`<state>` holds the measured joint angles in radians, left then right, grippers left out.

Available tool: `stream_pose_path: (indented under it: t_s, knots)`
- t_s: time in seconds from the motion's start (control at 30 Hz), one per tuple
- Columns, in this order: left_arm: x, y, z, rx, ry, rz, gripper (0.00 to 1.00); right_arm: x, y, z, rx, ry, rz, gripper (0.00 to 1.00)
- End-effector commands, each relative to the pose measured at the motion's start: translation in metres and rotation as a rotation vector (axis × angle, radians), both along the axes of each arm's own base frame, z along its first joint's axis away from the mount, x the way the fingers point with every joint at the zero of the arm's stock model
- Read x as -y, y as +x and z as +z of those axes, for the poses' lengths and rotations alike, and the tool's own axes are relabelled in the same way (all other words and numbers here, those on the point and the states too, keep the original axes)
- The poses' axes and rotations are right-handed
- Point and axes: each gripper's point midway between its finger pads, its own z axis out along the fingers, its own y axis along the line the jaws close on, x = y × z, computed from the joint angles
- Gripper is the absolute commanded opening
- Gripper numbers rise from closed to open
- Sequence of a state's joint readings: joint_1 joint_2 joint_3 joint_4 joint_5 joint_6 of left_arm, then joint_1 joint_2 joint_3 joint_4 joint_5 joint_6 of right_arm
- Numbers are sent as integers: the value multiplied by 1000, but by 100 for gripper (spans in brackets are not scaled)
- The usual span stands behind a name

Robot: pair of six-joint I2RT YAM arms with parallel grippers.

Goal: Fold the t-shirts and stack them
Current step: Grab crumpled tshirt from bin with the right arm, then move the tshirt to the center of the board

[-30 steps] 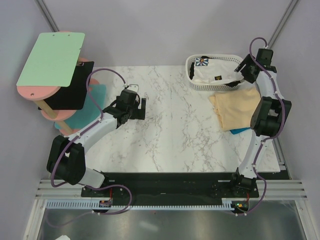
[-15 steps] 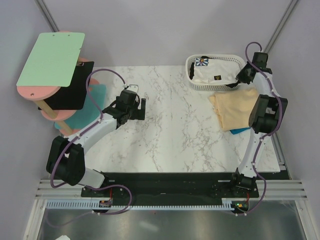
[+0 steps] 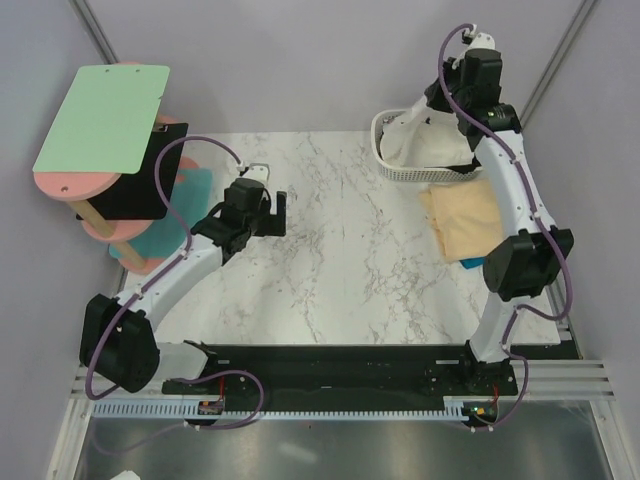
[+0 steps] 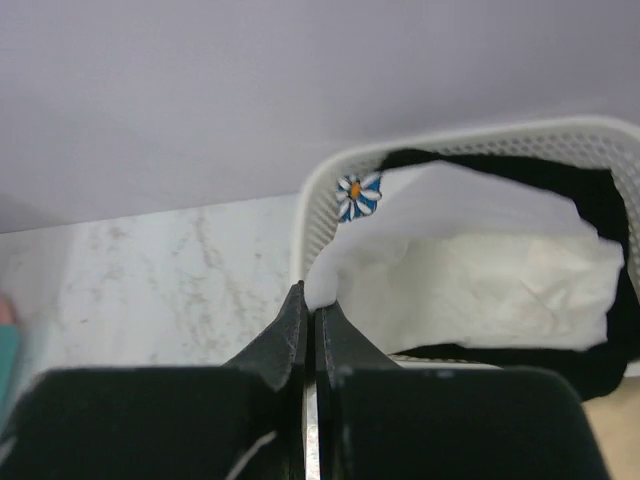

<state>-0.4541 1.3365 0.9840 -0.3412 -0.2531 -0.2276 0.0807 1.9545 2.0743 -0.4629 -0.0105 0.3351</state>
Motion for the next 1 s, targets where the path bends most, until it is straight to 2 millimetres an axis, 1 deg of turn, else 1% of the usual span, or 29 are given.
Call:
stream_pose_path:
  t_s: [0.0,0.03,0.07,0.1,0.13,0.2,0.23,0.3,0.33,0.4,0.43,0.47,0.5,0.53,0.6,0.63,0.7,0.8,0.87,0.9,0.97]
  knots:
    - [0,1,30,68,-47,28,100,-36,-50,126,274,3,115,0]
    - [-1,1,32,71,-47,31,100,-54,-66,143,305,17,163,0]
    - [-3,1,34,74,-41,39,100,-62,-74,150,318,24,187,0]
    - [-4,1,41,90,-45,44,100,-79,-84,156,328,37,229,0]
    - [-5,1,44,95,-44,45,100,-87,-98,171,357,49,260,0]
    - [-8,0,50,110,-43,59,100,-108,-119,183,378,74,326,0]
    - [-8,0,52,114,-46,61,100,-111,-135,198,408,85,349,0]
    - [-10,-2,54,118,-46,67,100,-124,-155,208,421,117,404,0]
    - [-11,-2,57,124,-48,69,100,-126,-171,221,449,132,427,0]
    - [-12,-4,60,127,-50,71,100,-133,-191,229,464,155,478,0]
    - [-12,-5,63,134,-54,73,100,-131,-207,240,488,176,497,0]
    - [-14,-6,65,140,-55,79,100,-133,-217,245,500,182,524,0]
    - [-15,-7,65,140,-54,80,100,-131,-224,249,509,192,528,0]
    - [-16,-8,69,150,-59,82,100,-127,-240,262,539,207,534,0]
    - [-18,-10,71,156,-59,89,99,-124,-254,272,578,220,546,0]
    - [-19,-11,73,161,-60,94,99,-121,-264,279,600,228,547,0]
    - [-21,-13,80,177,-68,101,99,-122,-265,279,597,240,553,0]
    - [-23,-16,90,198,-79,107,99,-133,-248,260,540,260,570,0]
    - [-25,-17,96,213,-85,113,99,-154,-224,227,452,282,621,0]
    - [-27,-19,101,226,-91,116,99,-176,-208,201,383,287,660,0]
    - [-28,-20,105,237,-93,119,99,-205,-195,166,298,267,709,0]
